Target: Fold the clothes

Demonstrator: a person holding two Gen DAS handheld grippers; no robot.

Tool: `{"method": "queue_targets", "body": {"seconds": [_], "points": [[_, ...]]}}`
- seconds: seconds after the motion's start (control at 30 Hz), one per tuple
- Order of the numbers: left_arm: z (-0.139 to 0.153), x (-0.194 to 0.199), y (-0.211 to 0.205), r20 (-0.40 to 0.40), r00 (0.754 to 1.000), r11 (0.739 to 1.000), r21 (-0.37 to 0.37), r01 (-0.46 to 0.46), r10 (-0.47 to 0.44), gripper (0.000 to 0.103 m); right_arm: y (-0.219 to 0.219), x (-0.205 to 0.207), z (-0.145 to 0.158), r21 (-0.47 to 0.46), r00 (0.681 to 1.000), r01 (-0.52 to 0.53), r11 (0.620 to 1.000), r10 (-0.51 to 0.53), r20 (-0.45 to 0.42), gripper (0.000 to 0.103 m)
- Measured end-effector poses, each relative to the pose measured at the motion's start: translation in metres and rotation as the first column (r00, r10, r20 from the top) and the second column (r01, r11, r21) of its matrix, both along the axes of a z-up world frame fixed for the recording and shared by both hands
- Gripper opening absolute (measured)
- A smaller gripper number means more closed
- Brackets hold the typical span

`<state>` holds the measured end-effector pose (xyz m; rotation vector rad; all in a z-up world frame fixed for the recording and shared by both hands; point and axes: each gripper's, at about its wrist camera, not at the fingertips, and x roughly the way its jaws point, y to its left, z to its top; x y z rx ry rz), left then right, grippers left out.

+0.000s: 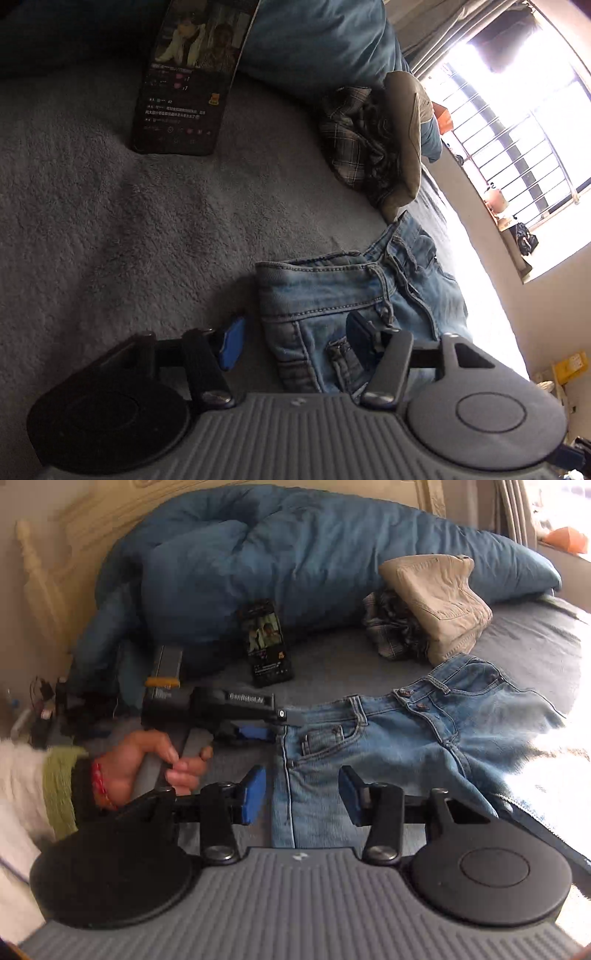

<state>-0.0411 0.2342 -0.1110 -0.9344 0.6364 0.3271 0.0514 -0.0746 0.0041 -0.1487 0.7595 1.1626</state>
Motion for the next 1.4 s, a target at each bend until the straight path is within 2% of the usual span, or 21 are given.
{"method": "queue_targets", "body": {"seconds": [0.07,0.13,0.2,0.27,0.5,0.6,0.63,0.7,0.77,0.8,0.83,0.87,0.97,1.03,1.13,1.17,1.23,1.3,1.4], "points": [[-0.004,0.000,0.006,0.017,1.000,0.998,-0.055,-0.017,0.018,0.041,0.014,0.010,0.007,-0.013,1.000,0.010,1.000,-0.010,-0.007,0.048],[-0.008,-0.001,0.012,0.033,0.999,0.993,-0.116,-0.030,0.034,0.032,0.034,0.008,0.007,-0.063,0.998,-0.037,0.997,0.039,0.042,0.051],[-0.011,-0.006,0.020,0.055,0.997,0.980,-0.196,-0.043,0.055,0.026,0.058,0.001,-0.005,-0.107,0.992,-0.074,0.992,0.084,0.097,0.055],[-0.012,-0.011,0.025,0.082,0.994,0.966,-0.254,-0.044,0.066,0.025,0.081,-0.006,-0.020,-0.144,0.982,-0.097,0.985,0.119,0.149,0.059],[0.001,-0.009,0.028,0.196,0.981,0.958,-0.282,0.049,0.008,0.026,0.162,-0.029,-0.072,-0.282,0.922,-0.149,0.948,0.236,0.307,0.061],[0.003,-0.008,0.030,0.244,0.970,0.950,-0.298,0.092,-0.017,0.028,0.177,-0.029,-0.089,-0.322,0.925,-0.085,0.943,0.194,0.326,0.059],[0.003,-0.008,0.030,0.259,0.965,0.947,-0.304,0.107,-0.026,0.029,0.180,-0.028,-0.093,-0.324,0.927,-0.055,0.945,0.169,0.335,0.058],[0.002,-0.006,0.030,0.286,0.957,0.942,-0.309,0.129,-0.037,0.031,0.181,-0.022,-0.094,-0.309,0.939,-0.015,0.951,0.120,0.323,0.048],[0.001,-0.004,0.028,0.313,0.949,0.938,-0.315,0.147,-0.043,0.032,0.180,-0.016,-0.092,-0.294,0.948,0.008,0.956,0.086,0.306,0.030],[0.002,-0.004,0.028,0.333,0.942,0.936,-0.319,0.148,-0.036,0.034,0.177,-0.014,-0.091,-0.288,0.949,0.013,0.957,0.079,0.307,0.026],[0.004,-0.006,0.028,0.354,0.935,0.935,-0.323,0.149,-0.027,0.035,0.175,-0.013,-0.089,-0.283,0.949,0.018,0.959,0.072,0.306,0.018],[0.005,-0.007,0.028,0.374,0.927,0.933,-0.327,0.150,-0.018,0.035,0.171,-0.010,-0.084,-0.272,0.952,0.026,0.962,0.059,0.299,0.014],[0.012,-0.015,0.031,0.442,0.897,0.938,-0.321,0.134,0.023,0.038,0.153,0.004,-0.064,-0.213,0.967,0.068,0.975,-0.012,0.254,0.012],[0.018,-0.020,0.035,0.450,0.893,0.950,-0.288,0.117,0.026,0.042,0.137,0.020,-0.045,-0.137,0.982,0.115,0.984,-0.091,0.167,0.012],[0.020,-0.013,0.029,0.347,0.937,0.980,-0.165,0.108,-0.045,0.042,0.111,0.051,-0.020,-0.016,0.979,0.202,0.979,-0.202,0.000,0.012],[0.020,-0.012,0.025,0.302,0.950,0.986,-0.119,0.115,-0.075,0.042,0.104,0.060,-0.015,0.013,0.972,0.232,0.973,-0.231,-0.048,0.012],[0.020,-0.007,0.011,0.226,0.963,0.987,-0.029,0.160,-0.150,0.042,0.094,0.070,-0.012,0.048,0.960,0.265,0.963,-0.259,-0.109,0.012],[0.019,0.003,-0.004,0.174,0.957,0.973,0.038,0.229,-0.232,0.042,0.086,0.077,-0.010,0.075,0.948,0.289,0.954,-0.275,-0.158,0.012],[0.014,0.020,-0.027,0.125,0.931,0.939,0.052,0.340,-0.344,0.042,0.074,0.089,-0.008,0.112,0.927,0.327,0.938,-0.295,-0.232,0.012]]}}
